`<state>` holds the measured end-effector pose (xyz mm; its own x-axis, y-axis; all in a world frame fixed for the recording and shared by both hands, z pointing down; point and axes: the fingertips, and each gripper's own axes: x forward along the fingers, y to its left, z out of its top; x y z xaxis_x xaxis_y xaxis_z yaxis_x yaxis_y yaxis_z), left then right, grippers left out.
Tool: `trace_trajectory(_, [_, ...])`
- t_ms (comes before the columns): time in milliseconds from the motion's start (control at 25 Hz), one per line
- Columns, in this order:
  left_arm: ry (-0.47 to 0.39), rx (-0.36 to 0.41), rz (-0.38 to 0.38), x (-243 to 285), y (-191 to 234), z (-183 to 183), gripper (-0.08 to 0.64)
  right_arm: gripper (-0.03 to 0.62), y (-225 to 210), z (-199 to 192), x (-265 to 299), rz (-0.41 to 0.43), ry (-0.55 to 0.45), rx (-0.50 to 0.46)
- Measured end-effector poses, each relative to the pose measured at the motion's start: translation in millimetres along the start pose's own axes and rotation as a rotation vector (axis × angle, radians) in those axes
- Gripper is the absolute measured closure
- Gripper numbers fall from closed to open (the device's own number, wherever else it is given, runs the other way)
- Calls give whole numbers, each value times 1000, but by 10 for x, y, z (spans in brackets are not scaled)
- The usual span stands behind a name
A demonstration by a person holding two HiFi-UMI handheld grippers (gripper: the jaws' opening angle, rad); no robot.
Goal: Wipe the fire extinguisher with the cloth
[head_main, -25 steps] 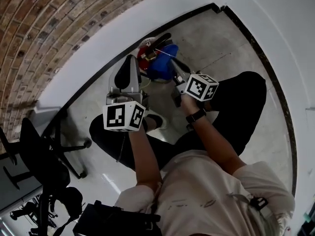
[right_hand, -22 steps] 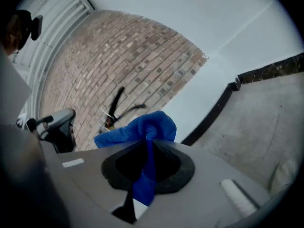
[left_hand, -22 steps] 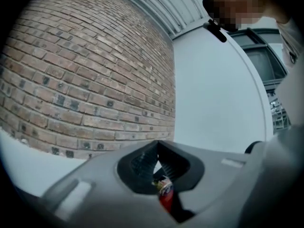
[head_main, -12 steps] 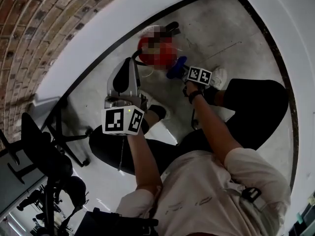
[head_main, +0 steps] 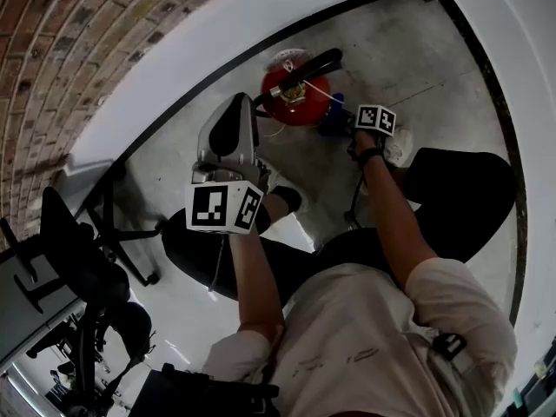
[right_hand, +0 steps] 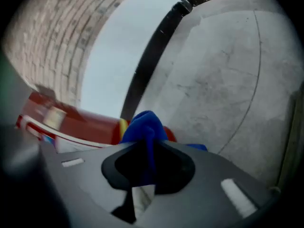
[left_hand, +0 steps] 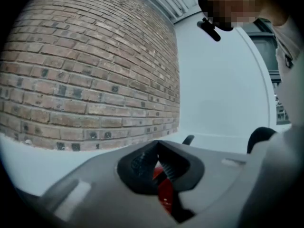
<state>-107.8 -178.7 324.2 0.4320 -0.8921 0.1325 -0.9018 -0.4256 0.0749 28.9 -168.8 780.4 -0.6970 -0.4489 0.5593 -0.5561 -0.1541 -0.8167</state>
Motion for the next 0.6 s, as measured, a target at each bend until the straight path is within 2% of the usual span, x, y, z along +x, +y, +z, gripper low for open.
trace_trajectory(80, [-27,22,-36,73,-55,138,560,546,662,220,-439,166,-29,-9])
trace_trajectory(200, [-77,21,-73,179,-100,342,560,548,1713,452,-1161,359,-33,-110])
trace_trajectory(240, [-93,17,-83,217,-113,406,560,548,2008,522,-1344,426,-33,-110])
trace_trajectory(360, [-129,10,-102,282,-141,556,560,548,2669,729,-1686,646,-45,-29])
trace_trajectory(400, [-136,9,-105,291,-145,586,560,549,2790,773,-1729,689,-49,-17])
trace_trajectory(480, [-147,7,-108,304,-136,632,560,549,2903,799,-1723,722,-56,6])
trace_trajectory(600, [-159,-6,-95,300,-51,674,560,548,2862,817,-1642,696,-100,21])
